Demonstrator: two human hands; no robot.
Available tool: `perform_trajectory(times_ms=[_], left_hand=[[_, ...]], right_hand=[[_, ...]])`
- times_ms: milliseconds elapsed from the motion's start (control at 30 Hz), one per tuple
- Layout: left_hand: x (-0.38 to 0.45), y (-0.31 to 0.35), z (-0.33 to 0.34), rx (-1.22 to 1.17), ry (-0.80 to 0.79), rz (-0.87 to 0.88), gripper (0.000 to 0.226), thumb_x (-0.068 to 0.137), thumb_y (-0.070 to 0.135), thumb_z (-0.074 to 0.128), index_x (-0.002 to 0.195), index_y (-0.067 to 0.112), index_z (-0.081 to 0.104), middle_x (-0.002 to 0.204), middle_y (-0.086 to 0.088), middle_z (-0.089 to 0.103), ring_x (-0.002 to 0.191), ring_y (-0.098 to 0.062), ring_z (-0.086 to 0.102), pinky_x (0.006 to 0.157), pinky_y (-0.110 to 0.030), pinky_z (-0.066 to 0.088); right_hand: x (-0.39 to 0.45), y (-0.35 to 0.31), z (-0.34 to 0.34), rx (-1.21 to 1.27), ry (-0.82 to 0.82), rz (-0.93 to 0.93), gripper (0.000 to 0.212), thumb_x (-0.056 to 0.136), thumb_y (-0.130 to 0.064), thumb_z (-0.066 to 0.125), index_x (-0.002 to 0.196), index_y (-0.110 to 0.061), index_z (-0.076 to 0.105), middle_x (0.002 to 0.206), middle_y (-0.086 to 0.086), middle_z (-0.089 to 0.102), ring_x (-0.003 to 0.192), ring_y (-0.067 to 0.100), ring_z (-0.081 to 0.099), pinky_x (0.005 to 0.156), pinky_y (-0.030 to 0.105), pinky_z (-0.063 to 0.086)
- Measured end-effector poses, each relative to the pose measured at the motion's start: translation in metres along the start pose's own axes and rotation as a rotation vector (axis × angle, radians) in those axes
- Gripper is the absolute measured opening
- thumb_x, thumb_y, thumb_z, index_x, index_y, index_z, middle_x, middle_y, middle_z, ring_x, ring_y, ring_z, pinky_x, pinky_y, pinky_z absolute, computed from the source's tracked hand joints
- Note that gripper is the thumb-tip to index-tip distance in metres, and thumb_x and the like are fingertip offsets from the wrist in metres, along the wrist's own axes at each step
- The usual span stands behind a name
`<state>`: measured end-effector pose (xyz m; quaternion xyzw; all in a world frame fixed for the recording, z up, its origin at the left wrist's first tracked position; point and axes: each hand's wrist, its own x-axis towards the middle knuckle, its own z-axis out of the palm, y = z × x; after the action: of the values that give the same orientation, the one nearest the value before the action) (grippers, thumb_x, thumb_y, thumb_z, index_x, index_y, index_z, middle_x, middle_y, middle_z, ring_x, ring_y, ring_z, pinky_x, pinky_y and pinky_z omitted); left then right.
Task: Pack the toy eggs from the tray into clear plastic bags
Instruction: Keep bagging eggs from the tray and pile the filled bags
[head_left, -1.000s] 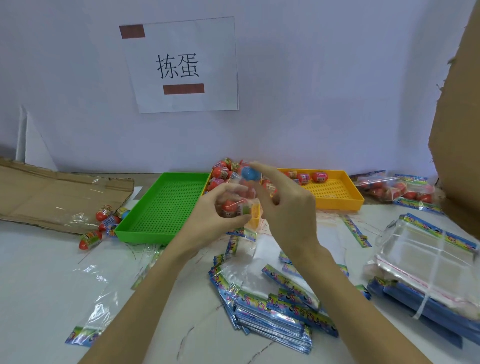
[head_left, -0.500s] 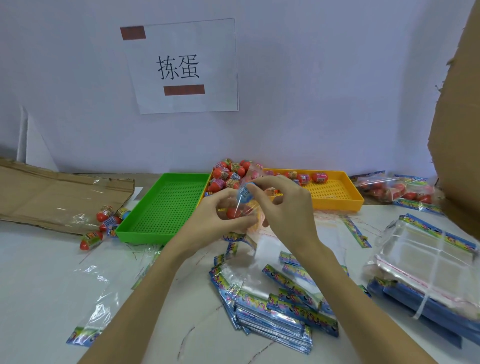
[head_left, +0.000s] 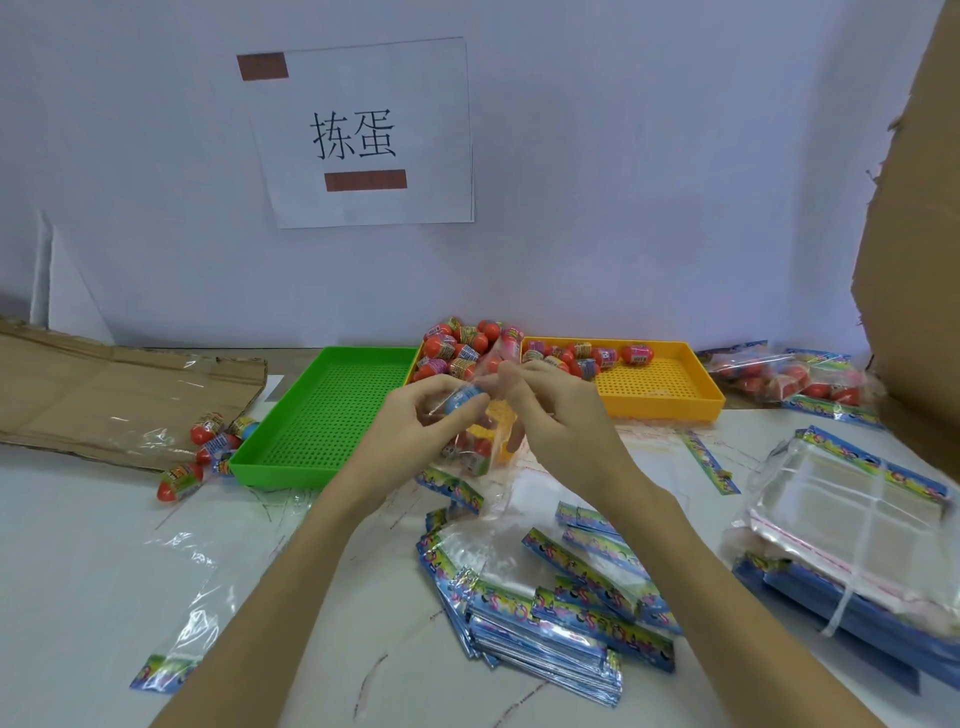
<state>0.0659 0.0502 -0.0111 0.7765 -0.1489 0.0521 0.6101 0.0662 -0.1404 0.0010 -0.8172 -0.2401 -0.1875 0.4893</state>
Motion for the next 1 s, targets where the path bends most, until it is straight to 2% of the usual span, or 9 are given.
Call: perform_trajectory(times_ms=[100,167,267,367,500,600,700,833,1000], left_hand=[[0.004,-0.003,-0.005,-0.087,0.130,-0.051,0.019,0.097,0.033,0.074,0.109,0.018,0.073,0.098,-0.006,0.081,0.087,-0.025,0.080,0.068,-0.037,0.066],[0.008,-0.005,-0.011,-0.105,0.328,-0.091,0.016,0.098,0.032,0.073,0.104,0.017,0.070,0.095,-0.008,0.079,0.078,-0.020,0.079,0.059,-0.032,0.064],[0.012,-0.011,-0.021,-0.115,0.615,-0.126,0.015,0.101,0.030,0.069,0.092,0.020,0.064,0.087,-0.001,0.073,0.069,-0.012,0.073,0.053,-0.023,0.056],[0.012,-0.018,-0.031,-0.152,0.736,-0.178,0.029,0.104,0.042,0.063,0.087,0.019,0.059,0.090,-0.009,0.067,0.085,-0.025,0.065,0.074,-0.039,0.055],[0.012,-0.019,-0.036,-0.278,0.763,-0.237,0.027,0.101,0.044,0.067,0.099,0.018,0.064,0.100,-0.007,0.074,0.088,-0.022,0.072,0.072,-0.037,0.059],[0.013,-0.017,-0.038,-0.343,0.703,-0.274,0.031,0.098,0.034,0.075,0.115,0.010,0.067,0.105,-0.009,0.076,0.087,-0.023,0.075,0.073,-0.039,0.062],[0.013,-0.014,-0.038,-0.358,0.624,-0.254,0.029,0.098,0.031,0.074,0.116,0.009,0.068,0.092,-0.001,0.079,0.083,-0.024,0.077,0.067,-0.038,0.063],[0.012,-0.010,-0.032,-0.334,0.543,-0.203,0.023,0.099,0.026,0.072,0.114,0.009,0.068,0.097,-0.005,0.082,0.083,-0.024,0.078,0.071,-0.040,0.065],[0.012,-0.010,-0.027,-0.266,0.516,-0.210,0.029,0.098,0.026,0.074,0.117,0.004,0.068,0.093,-0.005,0.082,0.083,-0.023,0.079,0.061,-0.031,0.062]], right_hand=[[0.002,0.006,0.001,0.095,0.075,-0.007,0.036,0.110,-0.037,0.044,0.130,-0.022,0.069,0.113,-0.005,0.071,0.059,0.012,0.070,0.052,0.012,0.043],[0.001,0.010,0.004,0.100,0.112,-0.001,0.030,0.109,-0.031,0.049,0.132,-0.020,0.066,0.118,-0.007,0.069,0.066,0.010,0.070,0.055,0.012,0.046],[-0.002,0.017,0.015,-0.013,0.039,0.010,0.026,0.108,-0.026,0.051,0.127,-0.018,0.067,0.120,-0.008,0.066,0.102,0.003,0.064,0.080,0.017,0.051],[-0.006,0.022,0.033,-0.212,-0.167,-0.015,0.034,0.110,-0.032,0.045,0.132,-0.017,0.067,0.138,-0.002,0.061,0.133,0.010,0.048,0.113,0.030,0.038],[-0.006,0.023,0.061,-0.496,-0.285,-0.092,0.046,0.112,-0.045,0.029,0.139,-0.028,0.062,0.168,0.002,0.031,0.157,0.018,0.018,0.128,0.042,0.012],[-0.007,0.027,0.067,-0.584,-0.330,-0.054,0.054,0.110,-0.051,0.017,0.150,-0.034,0.049,0.173,0.005,0.011,0.160,0.019,0.002,0.129,0.043,-0.001],[-0.006,0.031,0.062,-0.578,-0.322,-0.019,0.055,0.111,-0.050,0.018,0.151,-0.030,0.049,0.171,0.004,0.023,0.158,0.019,0.014,0.128,0.041,0.003],[-0.004,0.032,0.057,-0.569,-0.263,0.010,0.050,0.111,-0.047,0.024,0.146,-0.027,0.055,0.161,0.005,0.035,0.145,0.028,0.034,0.120,0.037,0.022],[-0.003,0.037,0.057,-0.627,-0.314,-0.019,0.052,0.112,-0.048,0.020,0.143,-0.034,0.058,0.170,0.006,0.024,0.154,0.023,0.025,0.124,0.038,0.015]])
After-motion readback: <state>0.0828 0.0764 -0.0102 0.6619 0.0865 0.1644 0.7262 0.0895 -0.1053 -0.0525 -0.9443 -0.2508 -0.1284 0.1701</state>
